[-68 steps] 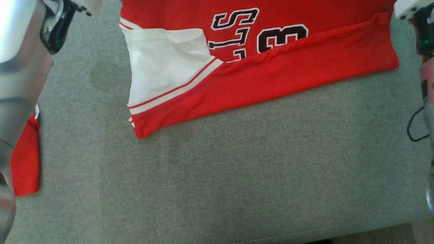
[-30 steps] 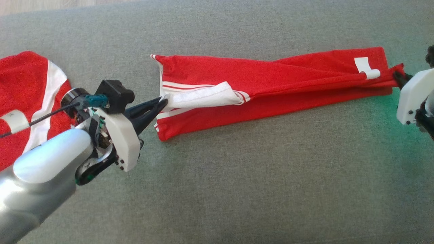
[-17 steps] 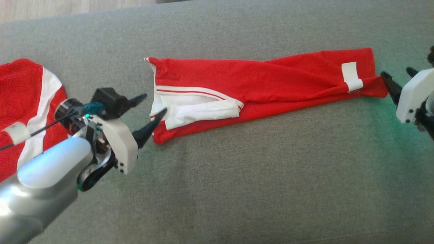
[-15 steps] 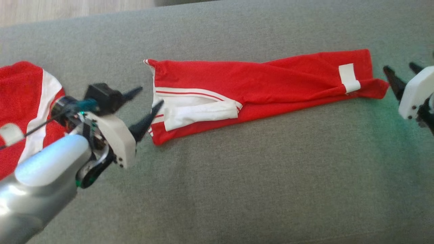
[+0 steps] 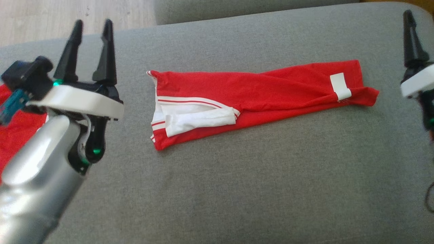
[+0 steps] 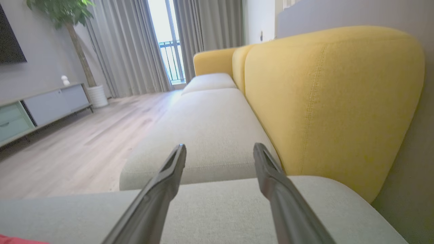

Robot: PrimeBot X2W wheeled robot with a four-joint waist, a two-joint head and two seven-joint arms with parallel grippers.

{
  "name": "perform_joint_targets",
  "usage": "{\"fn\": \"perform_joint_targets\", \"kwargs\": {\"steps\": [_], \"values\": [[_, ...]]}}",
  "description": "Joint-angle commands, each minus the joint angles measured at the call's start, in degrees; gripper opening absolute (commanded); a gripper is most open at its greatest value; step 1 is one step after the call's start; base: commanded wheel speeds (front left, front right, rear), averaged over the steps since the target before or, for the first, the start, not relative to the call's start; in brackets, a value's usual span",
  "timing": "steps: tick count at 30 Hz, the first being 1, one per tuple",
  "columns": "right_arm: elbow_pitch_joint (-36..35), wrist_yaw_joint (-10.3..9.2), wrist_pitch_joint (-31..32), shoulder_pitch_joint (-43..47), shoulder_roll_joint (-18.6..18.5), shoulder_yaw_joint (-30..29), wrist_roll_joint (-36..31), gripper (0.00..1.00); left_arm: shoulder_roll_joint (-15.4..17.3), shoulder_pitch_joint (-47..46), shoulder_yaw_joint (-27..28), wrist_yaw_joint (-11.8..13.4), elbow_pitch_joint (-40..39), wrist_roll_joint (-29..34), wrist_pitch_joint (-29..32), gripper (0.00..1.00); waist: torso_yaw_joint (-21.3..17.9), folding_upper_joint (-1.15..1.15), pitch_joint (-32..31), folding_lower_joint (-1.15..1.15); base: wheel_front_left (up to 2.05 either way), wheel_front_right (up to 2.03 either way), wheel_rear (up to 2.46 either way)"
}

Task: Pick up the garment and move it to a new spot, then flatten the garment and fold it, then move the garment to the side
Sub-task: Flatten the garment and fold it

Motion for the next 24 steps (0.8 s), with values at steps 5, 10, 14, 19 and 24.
{"fn": "perform_joint_targets", "kwargs": {"steps": [5, 10, 14, 19, 24], "values": [[-7.42, 0.39, -5.83, 6.57, 5.14, -5.21, -6.13, 1.00, -4.59, 9.55, 16.26, 0.83, -5.90, 10.61, -0.52, 1.00, 0.48, 0.00, -1.23, 0.01, 0.00, 0.00, 0.00], [-12.34, 0.39, -6.40, 13.42, 10.28, -9.32, -11.41, 1.00, -10.29, 18.57, 21.07, -1.88, -6.21, 19.44, -0.52, 1.00, 0.88, 0.00, -2.03, 0.01, 0.00, 0.00, 0.00], [-15.24, 0.39, -5.95, 18.05, 13.20, -11.36, -14.57, 1.00, -13.72, 22.91, 22.39, -4.12, -4.46, 24.71, -0.53, 1.00, 1.18, 0.00, -2.32, 0.01, 0.00, 0.00, 0.00], [-17.54, 0.39, -5.03, 20.72, 15.30, -12.56, -17.11, 1.00, -17.20, 25.64, 25.33, -6.40, -2.96, 28.83, -0.53, 1.00, 1.13, 0.00, -2.50, 0.01, 0.00, 0.00, 0.00], [-19.41, 0.39, -3.65, 21.30, 16.03, -13.57, -18.20, 1.00, -19.16, 25.77, 27.83, -8.79, -2.03, 31.61, -0.53, 1.00, 1.26, 0.00, -2.05, 0.01, 0.00, 0.00, 0.00]]}}
